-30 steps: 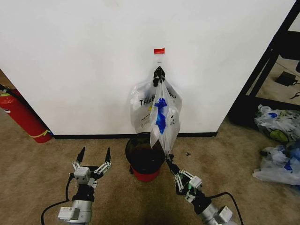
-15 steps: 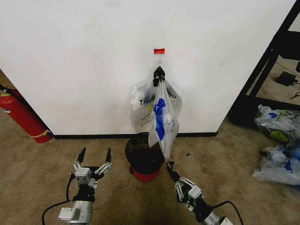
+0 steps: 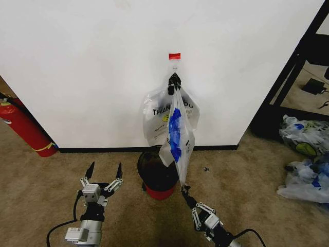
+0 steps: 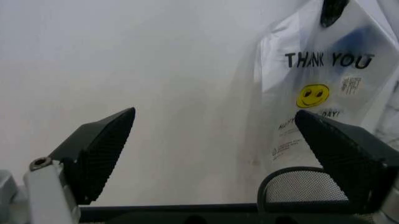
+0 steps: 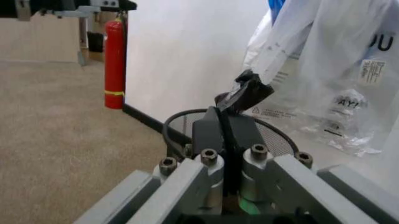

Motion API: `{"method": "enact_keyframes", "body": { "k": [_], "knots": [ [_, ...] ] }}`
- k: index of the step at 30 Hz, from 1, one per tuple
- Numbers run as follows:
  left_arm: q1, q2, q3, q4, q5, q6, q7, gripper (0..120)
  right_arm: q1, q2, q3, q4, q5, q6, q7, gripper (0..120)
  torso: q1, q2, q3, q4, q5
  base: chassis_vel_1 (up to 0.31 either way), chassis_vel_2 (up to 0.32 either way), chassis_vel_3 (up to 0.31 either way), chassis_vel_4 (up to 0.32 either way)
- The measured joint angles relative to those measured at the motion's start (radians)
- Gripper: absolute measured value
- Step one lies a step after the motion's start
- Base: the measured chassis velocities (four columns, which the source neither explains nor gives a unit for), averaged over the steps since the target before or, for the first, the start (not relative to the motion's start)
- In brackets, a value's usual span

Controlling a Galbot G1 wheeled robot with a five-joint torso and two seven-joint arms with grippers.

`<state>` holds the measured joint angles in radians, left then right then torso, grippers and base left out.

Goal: Pick up the garbage bag from the wall and place it over the trash bin.

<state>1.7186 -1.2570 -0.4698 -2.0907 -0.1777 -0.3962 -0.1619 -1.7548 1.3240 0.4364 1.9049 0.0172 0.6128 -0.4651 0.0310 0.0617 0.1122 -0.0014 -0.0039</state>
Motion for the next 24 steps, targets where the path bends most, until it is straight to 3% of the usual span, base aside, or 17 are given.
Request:
{"method": "enact_keyframes", "body": {
  "k": [12, 19, 24],
  "knots": [
    [-0.007, 0.001, 0.008, 0.008, 0.0, 0.003, 0.0, 100, 0.006, -0.01, -0.002, 0.02, -0.021, 0.001, 0.042, 0, 0.0, 0.0, 0.0, -0.0001, 0.0, 0.0, 0.0, 0.0, 0.0],
    [-0.015, 0.01, 0.009, 0.001, 0.0, 0.014, -0.002, 100, 0.107, -0.036, -0.028, 0.069, 0.044, -0.09, 0.116, 0, 0.0, 0.0, 0.0, 0.0002, 0.0, 0.0, 0.0, 0.0, 0.0],
    [-0.021, 0.04, 0.026, -0.049, -0.031, 0.06, -0.02, 100, 0.159, -0.066, -0.054, 0.102, 0.127, -0.175, 0.173, 0, 0.0, 0.0, 0.0, 0.0002, -0.0001, 0.0, 0.0, 0.0, 0.0]
  ]
}}
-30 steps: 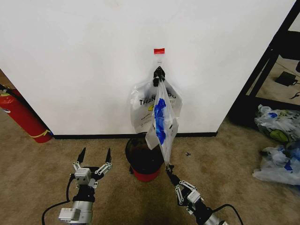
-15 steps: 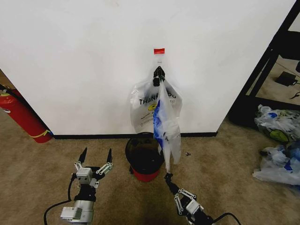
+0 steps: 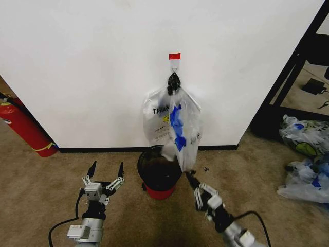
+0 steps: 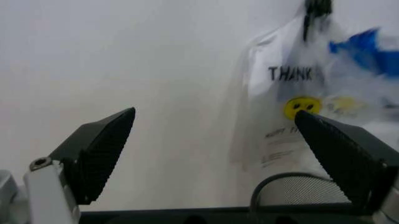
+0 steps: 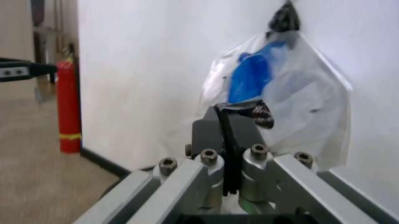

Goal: Pick up the garbage bag from the wall and place it over the trash bin.

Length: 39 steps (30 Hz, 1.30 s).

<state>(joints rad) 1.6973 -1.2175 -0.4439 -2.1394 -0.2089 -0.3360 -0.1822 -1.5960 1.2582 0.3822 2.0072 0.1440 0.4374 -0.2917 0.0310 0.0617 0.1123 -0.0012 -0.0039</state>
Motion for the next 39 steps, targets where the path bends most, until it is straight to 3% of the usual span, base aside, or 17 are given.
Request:
{"method": "enact_keyframes", "body": {
  "k": [4, 5, 6, 9, 11, 12, 13, 15, 17, 20, 22, 27, 34, 39],
  "knots": [
    [-0.045, 0.104, 0.051, -0.121, -0.124, 0.142, -0.041, 100, 0.026, -0.029, -0.014, 0.011, 0.042, -0.045, 0.022, 0, 0.0, 0.0, 0.0, 0.0001, 0.0001, 0.0, 0.0, 0.0, 0.0],
    [-0.083, 0.154, 0.07, -0.165, -0.185, 0.21, -0.064, 100, 0.029, -0.035, -0.014, 0.012, 0.04, -0.047, 0.023, 0, 0.0, 0.0, 0.0, -0.0001, 0.0001, 0.0, 0.0, 0.0, 0.0],
    [-0.083, 0.154, 0.07, -0.165, -0.185, 0.21, -0.064, 100, 0.029, -0.035, -0.014, 0.012, 0.04, -0.047, 0.023, 0, 0.0, 0.0, 0.0, -0.0001, 0.0001, 0.0, 0.0, 0.0, 0.0],
    [-0.227, 0.304, 0.105, -0.276, -0.428, 0.428, -0.15, 99, 0.027, -0.041, -0.017, 0.01, 0.0, -0.043, 0.024, 0, 0.0, 0.0, 0.0, -0.0008, -0.0001, 0.0, 0.0, 0.0, 0.0],
    [-0.306, 0.382, 0.117, -0.316, -0.567, 0.523, -0.19, 98, 0.038, -0.042, -0.031, 0.0, -0.029, -0.037, 0.023, 0, 0.0, 0.0, 0.0, -0.0002, 0.0001, 0.0, 0.0, 0.0, 0.0],
    [-0.306, 0.382, 0.117, -0.316, -0.567, 0.523, -0.19, 98, 0.038, -0.042, -0.031, 0.0, -0.029, -0.037, 0.023, 0, 0.0, 0.0, 0.0, -0.0002, 0.0001, 0.0, 0.0, 0.0, 0.0],
    [-0.365, 0.427, 0.138, -0.326, -0.645, 0.569, -0.209, 98, 0.042, -0.042, -0.036, -0.003, -0.041, -0.032, 0.023, 0, 0.0, 0.0, 0.0, 0.0004, 0.0006, 0.0, 0.0, 0.0, 0.0],
    [-0.523, 0.499, 0.234, -0.323, -0.803, 0.642, -0.249, 98, 0.042, -0.037, -0.038, -0.004, -0.052, -0.027, 0.023, 0, 0.0, 0.0, 0.0, 0.0005, -0.0002, 0.0, 0.0, 0.0, 0.0],
    [-0.651, 0.52, 0.319, -0.301, -0.879, 0.667, -0.259, 98, 0.039, -0.034, -0.037, -0.002, -0.053, -0.027, 0.025, 0, 0.0, 0.0, 0.0, -0.0007, 0.0, 0.0, 0.0, 0.0, 0.0],
    [-0.739, 0.523, 0.397, -0.267, -0.904, 0.675, -0.25, 97, 0.036, -0.033, -0.032, 0.002, -0.053, -0.028, 0.028, 0, 0.0, 0.0, 0.0, -0.0008, 0.0005, 0.0, 0.0, 0.0, 0.0],
    [-0.857, 0.504, 0.514, -0.197, -0.906, 0.68, -0.226, 96, 0.029, -0.036, -0.02, 0.012, -0.05, -0.033, 0.034, 0, 0.0, 0.0, 0.0, -0.0002, 0.0, 0.0, 0.0, 0.0, 0.0],
    [-1.012, 0.456, 0.688, -0.061, -0.87, 0.688, -0.195, 97, 0.012, -0.052, 0.001, 0.029, -0.034, -0.04, 0.039, 0, 0.0, 0.0, 0.0, -0.0004, 0.0004, 0.0, 0.0, 0.0, 0.0],
    [-1.11, 0.419, 0.809, 0.044, -0.855, 0.682, -0.185, 97, 0.008, -0.058, 0.013, 0.033, -0.023, -0.041, 0.042, 0, 0.0, 0.0, 0.0, 0.0, 0.0001, 0.0, 0.0, 0.0, 0.0],
    [-1.142, 0.397, 0.84, 0.083, -0.85, 0.673, -0.185, 93, 0.008, -0.058, 0.017, 0.027, -0.019, -0.041, 0.042, 0, 0.0, 0.0, 0.0, -0.0002, 0.0002, 0.0, 0.0, 0.0, 0.0]
  ]
}}
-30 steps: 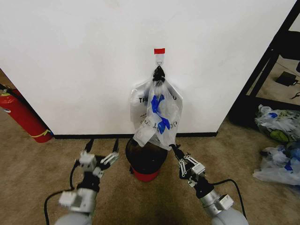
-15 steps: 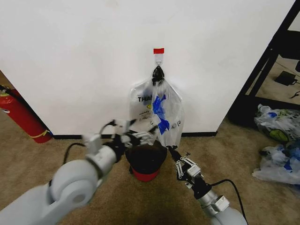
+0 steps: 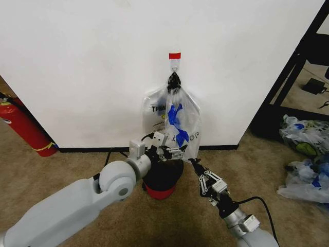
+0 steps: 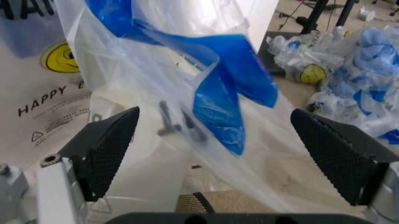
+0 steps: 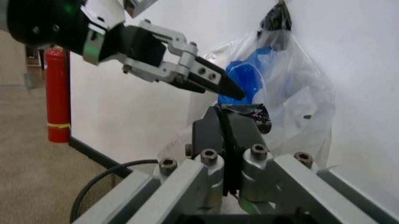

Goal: Pick up the garbage bag from the wall and place it over the trash bin.

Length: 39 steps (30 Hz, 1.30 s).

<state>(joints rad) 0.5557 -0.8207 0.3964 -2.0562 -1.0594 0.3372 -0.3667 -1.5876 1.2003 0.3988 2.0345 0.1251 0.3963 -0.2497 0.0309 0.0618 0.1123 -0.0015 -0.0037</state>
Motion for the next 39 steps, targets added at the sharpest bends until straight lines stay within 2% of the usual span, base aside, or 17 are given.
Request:
{"method": "enact_keyframes", "body": {
  "k": [5, 11, 12, 16, 17, 18, 23, 24, 27, 36, 39],
  "knots": [
    [-0.025, -0.022, 0.005, 0.037, 0.007, -0.013, 0.0, 81, -0.003, -0.001, 0.004, -0.005, 0.006, 0.002, 0.0, 0, 0.0, 0.0, 0.0, 0.0001, -0.0001, 0.0, 0.0, 0.0, 0.0],
    [-0.04, -0.039, 0.028, 0.067, 0.014, -0.021, 0.005, 53, 0.0, -0.003, 0.004, -0.009, 0.017, 0.001, 0.0, 0, 0.0, 0.0, 0.0, 0.0002, -0.0001, 0.0, 0.0, 0.0, 0.0],
    [-0.04, -0.039, 0.028, 0.067, 0.014, -0.021, 0.005, 53, 0.0, -0.003, 0.004, -0.009, 0.017, 0.001, 0.0, 0, 0.0, 0.0, 0.0, 0.0002, -0.0001, 0.0, 0.0, 0.0, 0.0],
    [-0.04, -0.051, 0.032, 0.08, 0.023, -0.028, 0.006, 39, -0.005, -0.003, 0.007, -0.004, 0.02, -0.001, 0.001, 0, 0.0, 0.0, 0.0, 0.0002, -0.0001, 0.0, 0.0, 0.0, 0.0],
    [-0.046, -0.058, 0.032, 0.086, 0.024, -0.031, 0.006, 32, -0.009, -0.005, 0.009, -0.003, 0.021, -0.001, 0.001, 0, 0.0, 0.0, 0.0, 0.0, -0.0002, 0.0, 0.0, 0.0, 0.0],
    [-0.046, -0.058, 0.032, 0.086, 0.024, -0.031, 0.006, 32, -0.009, -0.005, 0.009, -0.003, 0.021, -0.001, 0.001, 0, 0.0, 0.0, 0.0, 0.0, -0.0002, 0.0, 0.0, 0.0, 0.0],
    [-0.071, -0.068, 0.032, 0.09, 0.024, -0.037, 0.003, 11, -0.013, -0.006, 0.013, -0.006, 0.021, 0.0, 0.006, 0, 0.0, 0.0, 0.0, -0.0001, -0.0001, 0.0, 0.0, 0.0, 0.0],
    [-0.071, -0.068, 0.031, 0.09, 0.025, -0.037, 0.003, 11, -0.013, -0.006, 0.013, -0.007, 0.021, 0.0, 0.006, 0, 0.0, 0.0, 0.0, -0.0001, -0.0001, 0.0, 0.0, 0.0, 0.0],
    [-0.07, -0.061, 0.021, 0.08, 0.024, -0.038, 0.001, 0, -0.009, -0.004, 0.015, -0.017, 0.022, 0.002, 0.014, 0, 0.0, 0.0, 0.0, -0.0001, -0.0001, 0.0, 0.0, 0.0, 0.0],
    [0.006, -0.005, -0.087, -0.009, 0.025, -0.045, -0.021, 0, -0.017, -0.004, 0.015, -0.023, 0.008, -0.039, 0.095, 0, 0.0, 0.0, 0.0, 0.0001, -0.0003, 0.0, 0.0, 0.0, 0.0],
    [0.058, 0.015, -0.156, -0.042, 0.066, -0.059, -0.024, 0, -0.031, -0.01, 0.017, -0.01, -0.001, -0.056, 0.126, 10, 0.0, 0.0, 0.0, 0.0001, -0.0001, 0.0, 0.0, 0.0, 0.0]
  ]
}}
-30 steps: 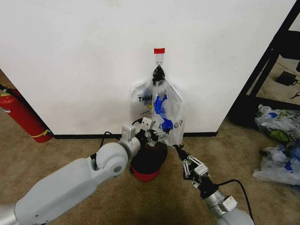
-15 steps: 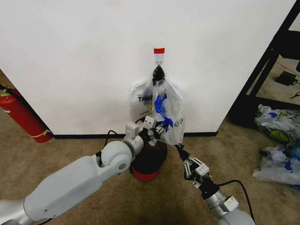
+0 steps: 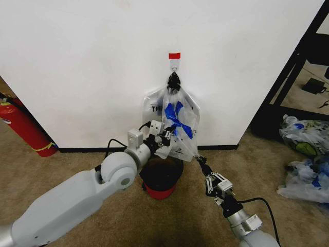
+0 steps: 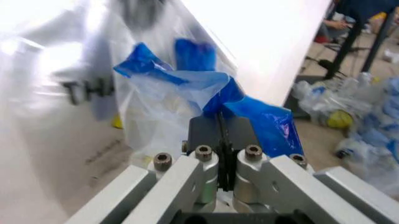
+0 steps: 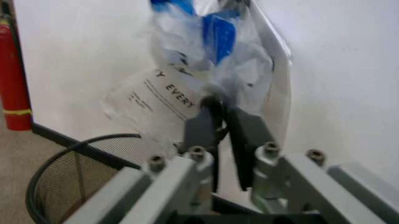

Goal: Pick up the garbage bag from the wall and place it over the trash bin.

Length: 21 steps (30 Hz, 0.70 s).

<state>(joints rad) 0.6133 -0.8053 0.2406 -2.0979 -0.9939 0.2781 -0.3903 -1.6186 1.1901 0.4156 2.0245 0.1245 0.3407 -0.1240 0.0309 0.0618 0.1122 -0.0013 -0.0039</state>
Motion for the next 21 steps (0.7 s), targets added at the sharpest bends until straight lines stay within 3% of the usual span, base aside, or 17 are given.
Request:
{"method": "enact_keyframes", "body": {
  "k": [7, 9, 12, 14, 16, 21],
  "knots": [
    [0.109, 0.016, -0.089, -0.06, 0.082, -0.018, 0.009, 0, -0.033, -0.071, 0.014, 0.079, 0.056, -0.004, -0.008, 35, 0.0, 0.0, 0.0, -0.0012, -0.0001, 0.0, 0.0, 0.0, 0.0],
    [0.169, 0.026, -0.125, -0.079, 0.11, -0.02, 0.011, 0, -0.032, -0.119, 0.02, 0.111, 0.078, -0.01, -0.016, 43, 0.0, 0.0, 0.0, 0.0015, 0.0003, 0.0, 0.0, 0.0, 0.0],
    [0.185, 0.027, -0.133, -0.083, 0.12, -0.022, 0.011, 0, -0.042, -0.149, 0.027, 0.147, 0.097, -0.023, 0.01, 52, 0.0, 0.0, 0.0, 0.0006, -0.0003, 0.0, 0.0, 0.0, 0.0],
    [0.185, 0.025, -0.131, -0.084, 0.122, -0.023, 0.011, 0, -0.027, -0.198, 0.028, 0.188, 0.118, -0.063, 0.086, 60, 0.0, 0.0, 0.0, -0.001, 0.0002, 0.0, 0.0, 0.0, 0.0],
    [0.182, 0.022, -0.123, -0.084, 0.122, -0.023, 0.011, 0, 0.006, -0.233, 0.026, 0.211, 0.125, -0.101, 0.134, 67, 0.0, 0.0, 0.0, -0.0007, 0.0, 0.0, 0.0, 0.0, 0.0],
    [0.167, 0.006, -0.091, -0.077, 0.116, -0.021, 0.007, 0, 0.17, -0.412, -0.016, 0.187, 0.154, -0.221, 0.196, 88, 0.0, 0.0, 0.0, 0.0006, 0.0002, 0.0, 0.0, 0.0, 0.0]
  ]
}}
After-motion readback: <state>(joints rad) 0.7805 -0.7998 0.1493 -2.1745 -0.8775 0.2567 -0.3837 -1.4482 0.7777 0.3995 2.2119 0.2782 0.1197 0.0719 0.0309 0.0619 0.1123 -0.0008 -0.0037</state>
